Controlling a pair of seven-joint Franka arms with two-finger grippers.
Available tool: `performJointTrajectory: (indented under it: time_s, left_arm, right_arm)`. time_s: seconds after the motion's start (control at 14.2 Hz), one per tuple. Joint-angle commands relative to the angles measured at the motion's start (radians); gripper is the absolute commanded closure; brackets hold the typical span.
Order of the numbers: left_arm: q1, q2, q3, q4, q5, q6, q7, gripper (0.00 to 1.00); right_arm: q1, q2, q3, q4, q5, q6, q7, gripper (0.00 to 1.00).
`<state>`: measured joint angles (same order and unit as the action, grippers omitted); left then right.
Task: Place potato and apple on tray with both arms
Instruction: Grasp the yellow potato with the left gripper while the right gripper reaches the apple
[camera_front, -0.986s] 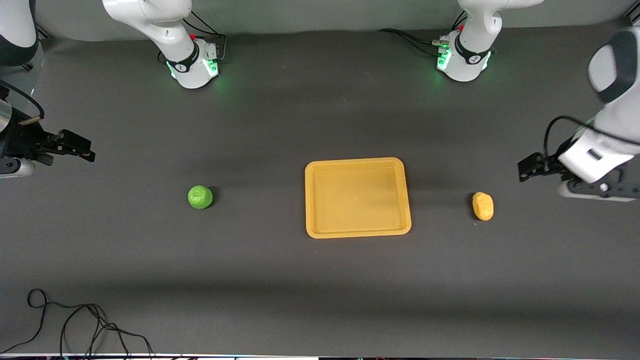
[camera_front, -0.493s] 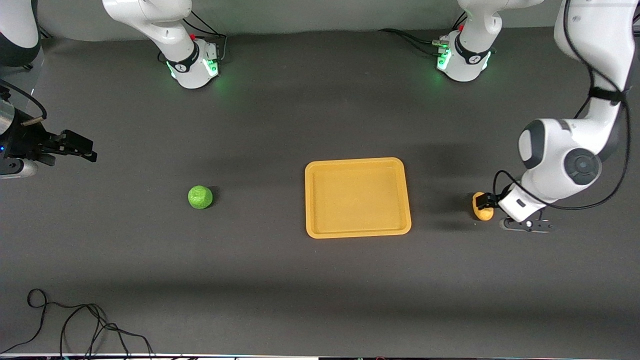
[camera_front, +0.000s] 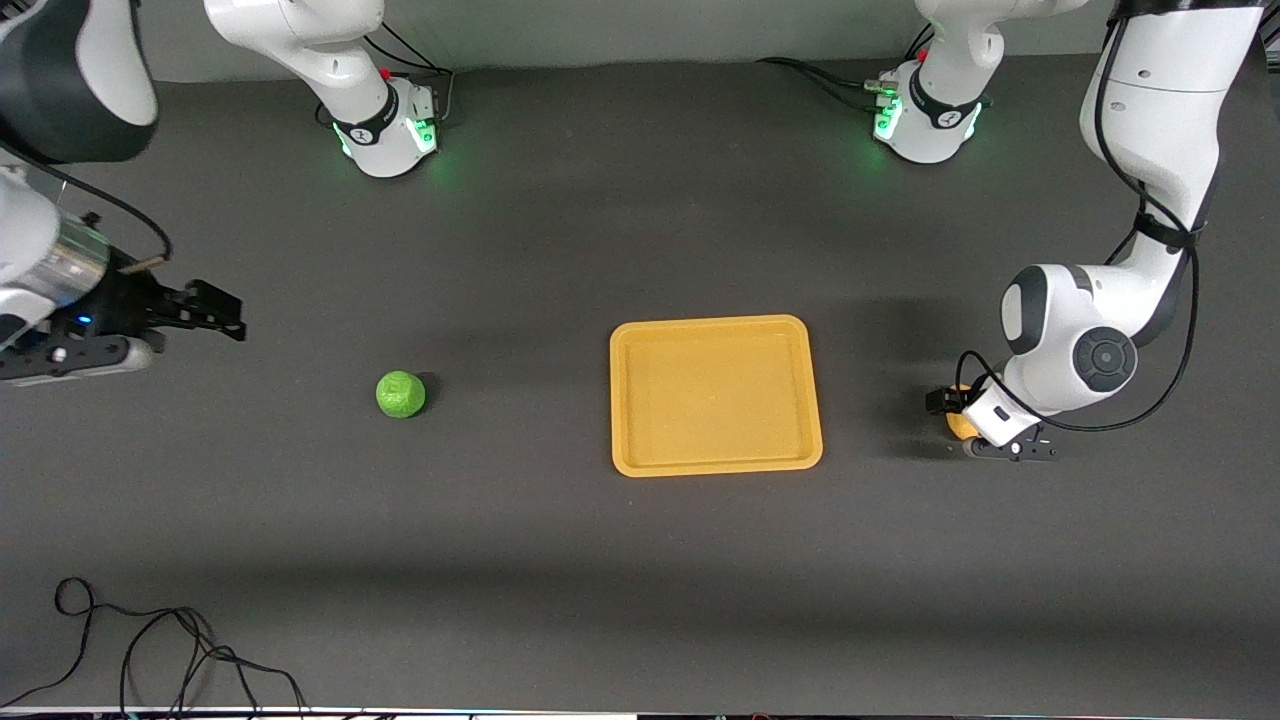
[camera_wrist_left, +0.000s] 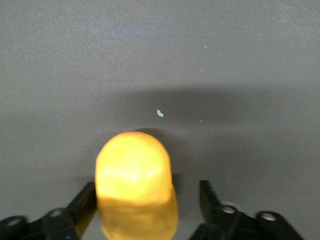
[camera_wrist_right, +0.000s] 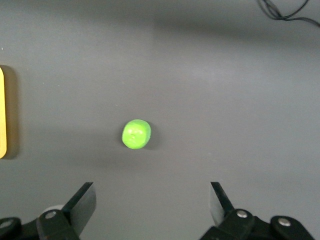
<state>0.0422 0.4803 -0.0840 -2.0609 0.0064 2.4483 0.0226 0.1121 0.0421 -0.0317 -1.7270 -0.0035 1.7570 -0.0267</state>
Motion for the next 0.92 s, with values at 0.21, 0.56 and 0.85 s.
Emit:
performJointTrajectory:
  time_s: [0.21,0.56,0.85]
  left_arm:
    - [-0.028,-0.127,-0.035,0.149,-0.011,-0.292,-0.140,0.90]
    - [-0.103,-0.134,-0.166,0.312,-0.011,-0.445,-0.346,0.89]
    - [-0.209,-0.069,-0.195,0.324,-0.038,-0.321,-0.502,0.89]
  right_arm:
    - [0.081,-0.030,-0.005,-0.146,0.000,0.127,0.088,0.00]
    - [0.104,-0.033,-0.005,-0.276,0.000,0.249,0.131,0.00]
    - [0.101,-0.025,-0.013,-0.535,0.000,0.586,0.134,0.00]
